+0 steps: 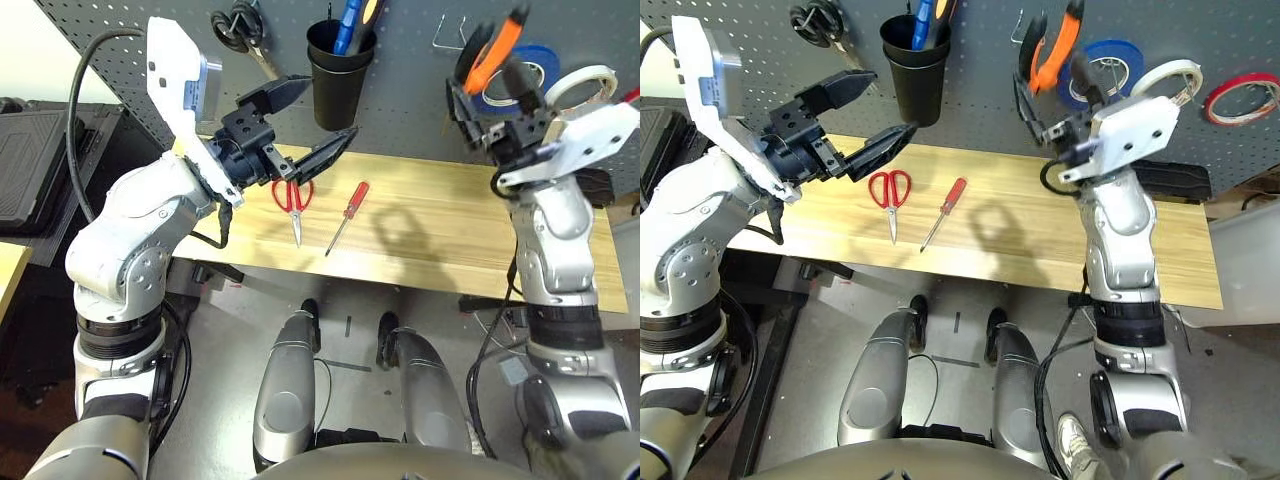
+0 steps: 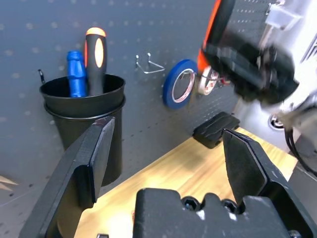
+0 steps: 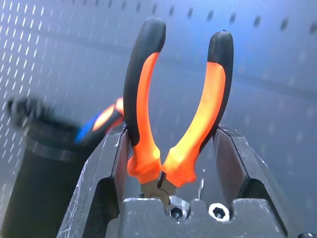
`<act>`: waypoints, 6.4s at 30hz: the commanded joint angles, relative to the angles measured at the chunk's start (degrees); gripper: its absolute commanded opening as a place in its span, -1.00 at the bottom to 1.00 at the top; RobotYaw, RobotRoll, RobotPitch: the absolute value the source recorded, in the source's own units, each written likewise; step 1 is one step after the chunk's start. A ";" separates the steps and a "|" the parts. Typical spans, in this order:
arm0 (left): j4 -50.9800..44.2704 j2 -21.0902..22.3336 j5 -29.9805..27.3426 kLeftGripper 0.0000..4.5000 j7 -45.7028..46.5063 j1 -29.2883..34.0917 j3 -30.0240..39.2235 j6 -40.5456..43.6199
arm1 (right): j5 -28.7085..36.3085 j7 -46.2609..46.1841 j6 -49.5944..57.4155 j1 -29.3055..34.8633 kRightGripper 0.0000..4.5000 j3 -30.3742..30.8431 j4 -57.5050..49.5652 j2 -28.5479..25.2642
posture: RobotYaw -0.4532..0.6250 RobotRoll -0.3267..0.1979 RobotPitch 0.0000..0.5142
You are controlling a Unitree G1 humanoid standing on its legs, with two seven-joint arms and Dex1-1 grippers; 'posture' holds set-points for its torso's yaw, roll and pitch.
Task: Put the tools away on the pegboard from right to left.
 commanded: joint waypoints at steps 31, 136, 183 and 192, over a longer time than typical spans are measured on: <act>0.13 0.99 3.75 1.00 1.97 1.64 -1.60 -0.09 | -4.49 -8.64 -14.54 -24.12 0.24 -1.17 38.90 1.08 | 0.29 0.25 0.21; 104.21 -30.97 37.17 0.98 29.41 -21.57 -5.09 -33.20 | -14.05 15.44 25.43 38.33 1.00 8.92 -14.51 -18.57 | -0.31 0.25 0.29; 59.48 -31.56 33.94 -0.64 24.11 4.60 -3.44 -21.86 | -5.91 22.71 2.53 26.19 1.00 7.20 9.07 -17.52 | 0.09 0.25 0.24; 28.42 -33.76 29.84 -0.64 25.63 19.66 -3.49 -16.48 | -3.75 27.17 -6.11 15.63 1.00 7.47 27.75 -14.98 | 0.34 0.25 0.20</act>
